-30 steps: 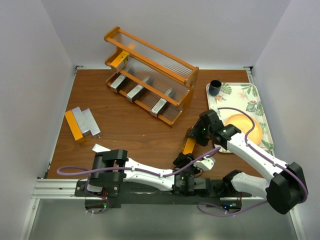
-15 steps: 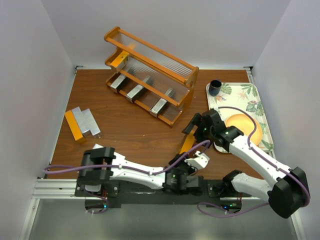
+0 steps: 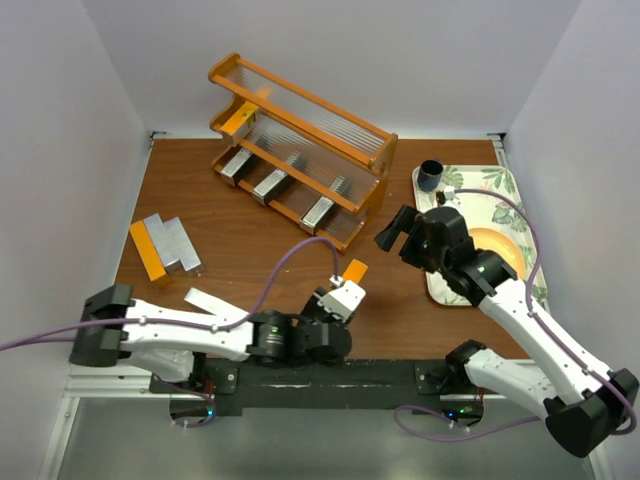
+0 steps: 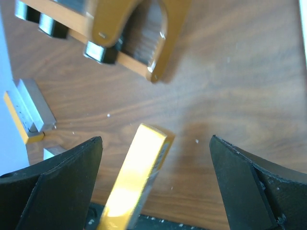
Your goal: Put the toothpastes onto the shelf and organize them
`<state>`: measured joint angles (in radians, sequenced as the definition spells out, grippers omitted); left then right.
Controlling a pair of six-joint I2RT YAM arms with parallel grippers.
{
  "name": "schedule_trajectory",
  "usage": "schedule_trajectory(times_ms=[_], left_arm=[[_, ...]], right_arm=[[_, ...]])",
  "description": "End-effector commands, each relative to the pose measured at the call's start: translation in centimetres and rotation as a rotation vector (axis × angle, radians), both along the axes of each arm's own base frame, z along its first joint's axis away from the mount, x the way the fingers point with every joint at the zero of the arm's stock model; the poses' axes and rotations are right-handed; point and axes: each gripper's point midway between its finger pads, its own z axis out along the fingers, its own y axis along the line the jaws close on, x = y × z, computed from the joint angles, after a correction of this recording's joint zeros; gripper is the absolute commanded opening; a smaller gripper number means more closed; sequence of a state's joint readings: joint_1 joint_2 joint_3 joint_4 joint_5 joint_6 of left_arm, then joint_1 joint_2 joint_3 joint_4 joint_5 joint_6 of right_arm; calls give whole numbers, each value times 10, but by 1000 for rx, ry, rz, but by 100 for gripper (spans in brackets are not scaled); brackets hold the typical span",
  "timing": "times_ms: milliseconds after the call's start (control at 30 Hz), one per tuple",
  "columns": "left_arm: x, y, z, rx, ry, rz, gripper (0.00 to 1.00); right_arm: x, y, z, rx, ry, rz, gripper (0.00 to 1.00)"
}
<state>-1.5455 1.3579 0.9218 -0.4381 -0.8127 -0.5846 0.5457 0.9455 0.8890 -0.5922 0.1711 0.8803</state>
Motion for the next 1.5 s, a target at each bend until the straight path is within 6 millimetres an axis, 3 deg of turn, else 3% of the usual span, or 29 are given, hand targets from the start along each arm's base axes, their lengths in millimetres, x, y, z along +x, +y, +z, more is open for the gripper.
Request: schedule_trajectory(times_ms=[0,167,300,467,533,633,667,733,767,967,1267,1367,1400,1467], left_arm=[[5,16,43,-191,11,20,28],[19,52,80,-308,-6,-16,29],[53,88,102,-340,-49,56,29],[90,115,121,-266,-107,131,27],[101,115,120,-219,-102,120,27],[126,121,135,-218,-146,131,27],[140,132,144,-225,-165,168,27],[155,130,150,-217,-179,135,27],[170,141,161,-230,-205,172,27],[222,147,179,-243,-233,140,28],[286,168,178,-203,-270,105,29],[302,168,179,-218,-288,72,29],[308,165,171,-217,-269,48,29],[318,164,178,-224,-294,33,29]], right_arm=[[4,-28,34,-107,-135,-42,98],[-1,-43,47,-149,-200,-59,98],[-3,-49,45,-189,-212,-52,98],[-6,-51,43,-209,-226,-31,98],[-6,-52,44,-218,-237,-21,98],[-8,-54,45,-231,-247,-11,98],[-9,-54,45,-233,-252,-7,98],[-10,-54,48,-235,-273,8,98],[-11,-53,47,-236,-275,15,98],[-13,-49,48,-237,-316,67,98],[-13,-48,44,-263,-374,112,98],[-13,-46,42,-275,-389,132,98],[-12,-46,43,-281,-395,138,98],[-13,-46,42,-291,-402,148,98]])
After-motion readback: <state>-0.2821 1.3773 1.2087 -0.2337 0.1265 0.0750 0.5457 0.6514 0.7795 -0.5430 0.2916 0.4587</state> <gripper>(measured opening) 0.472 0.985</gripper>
